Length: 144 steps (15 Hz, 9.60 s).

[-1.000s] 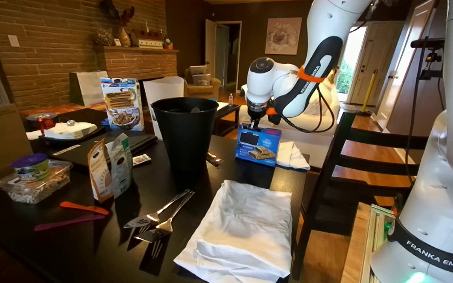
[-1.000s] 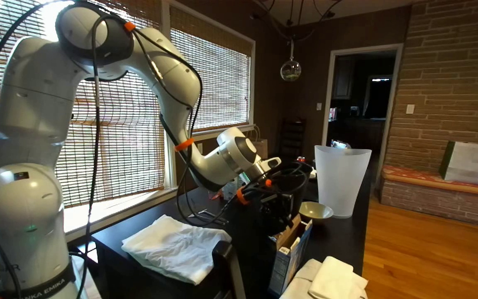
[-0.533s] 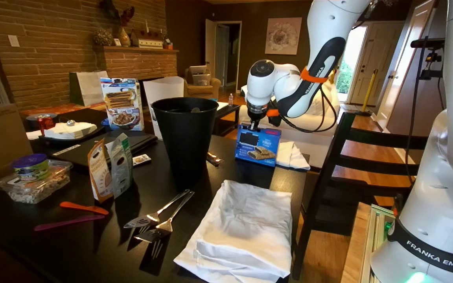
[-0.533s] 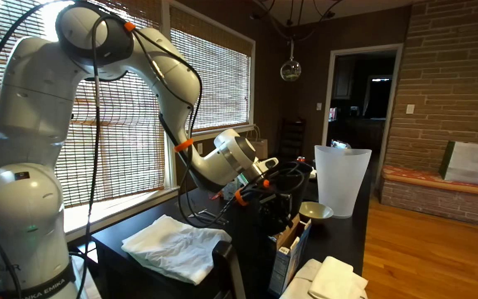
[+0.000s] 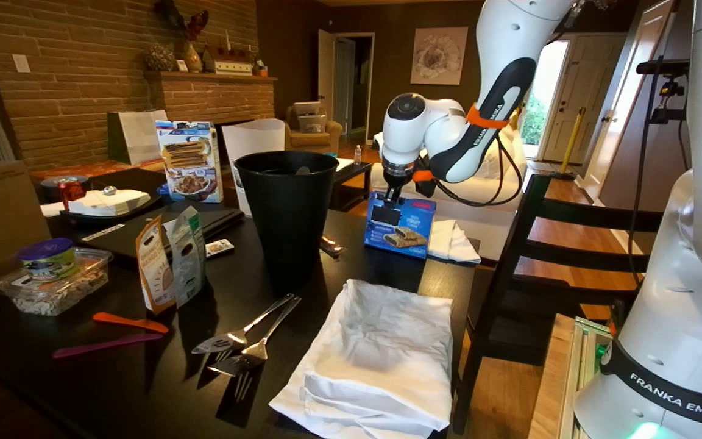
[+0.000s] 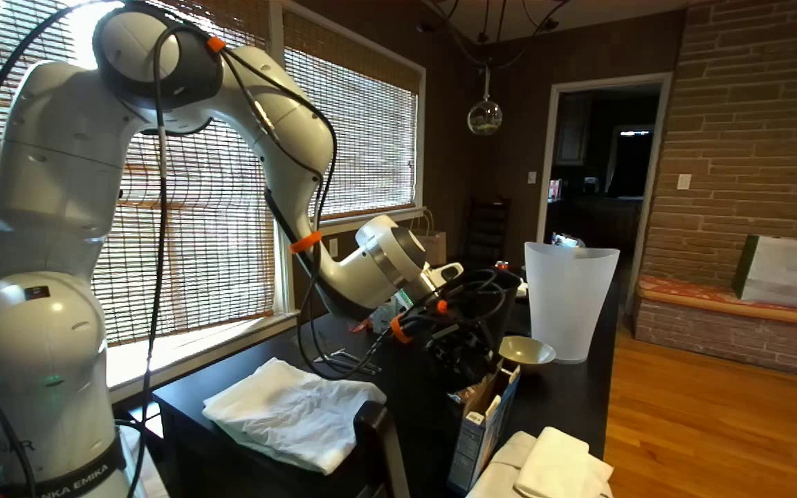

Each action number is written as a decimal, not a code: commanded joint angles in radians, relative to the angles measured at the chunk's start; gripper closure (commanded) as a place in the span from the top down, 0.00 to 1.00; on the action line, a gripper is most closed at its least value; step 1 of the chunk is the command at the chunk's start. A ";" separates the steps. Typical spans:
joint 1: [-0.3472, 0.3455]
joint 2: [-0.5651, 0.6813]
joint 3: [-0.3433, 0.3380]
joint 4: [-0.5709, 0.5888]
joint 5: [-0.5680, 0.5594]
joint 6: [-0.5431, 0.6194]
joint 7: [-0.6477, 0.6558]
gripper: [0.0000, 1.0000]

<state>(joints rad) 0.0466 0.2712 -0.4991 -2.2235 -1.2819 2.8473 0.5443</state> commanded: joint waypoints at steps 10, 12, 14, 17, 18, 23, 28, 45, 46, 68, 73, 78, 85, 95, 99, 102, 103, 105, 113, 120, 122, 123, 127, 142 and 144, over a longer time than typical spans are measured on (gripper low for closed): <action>0.003 -0.048 -0.002 -0.044 -0.001 -0.005 0.004 1.00; -0.019 -0.017 0.012 -0.014 0.084 0.002 -0.049 1.00; -0.058 0.011 0.039 0.009 0.259 -0.011 -0.167 1.00; -0.211 0.044 0.162 0.074 0.508 -0.043 -0.308 1.00; -0.121 0.011 0.086 0.015 0.395 -0.019 -0.234 1.00; -0.200 0.039 0.143 0.061 0.482 -0.028 -0.291 1.00; -0.315 0.104 0.260 0.171 0.873 -0.165 -0.563 1.00; -0.652 0.504 0.426 0.846 1.401 -0.744 -1.136 1.00; -0.659 0.526 0.432 0.883 1.410 -0.776 -1.141 1.00; -0.680 0.689 0.461 1.178 1.404 -1.047 -1.178 0.00; -0.652 0.594 0.462 1.057 1.396 -0.988 -1.240 0.00; -0.613 0.443 0.459 0.857 1.389 -0.898 -1.318 0.00; -0.495 0.271 0.403 0.545 1.337 -0.643 -1.221 0.00; -0.283 0.094 0.272 0.194 1.027 -0.284 -0.837 0.00; -0.206 0.051 0.217 0.133 0.859 -0.194 -0.697 0.00; -0.147 0.034 0.163 0.098 0.708 -0.135 -0.574 0.00; -0.127 0.033 0.144 0.093 0.656 -0.120 -0.530 0.00; -0.094 0.030 0.108 0.083 0.541 -0.093 -0.439 0.00; -0.101 0.054 0.123 0.110 0.248 -0.119 -0.189 0.01; -0.091 0.054 0.120 0.107 0.220 -0.121 -0.158 0.01; -0.043 0.049 0.069 0.090 0.215 -0.092 -0.155 0.00; -0.041 0.044 0.066 0.088 0.187 -0.079 -0.135 0.00; 0.004 0.022 0.035 0.074 0.054 -0.082 -0.067 0.00; -0.005 0.008 0.170 0.009 -0.325 -0.338 0.283 0.00; -0.040 0.013 0.228 0.005 -0.360 -0.388 0.320 0.00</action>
<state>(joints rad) 0.0703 0.3227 -0.3584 -2.1827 -1.5606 2.5272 0.8013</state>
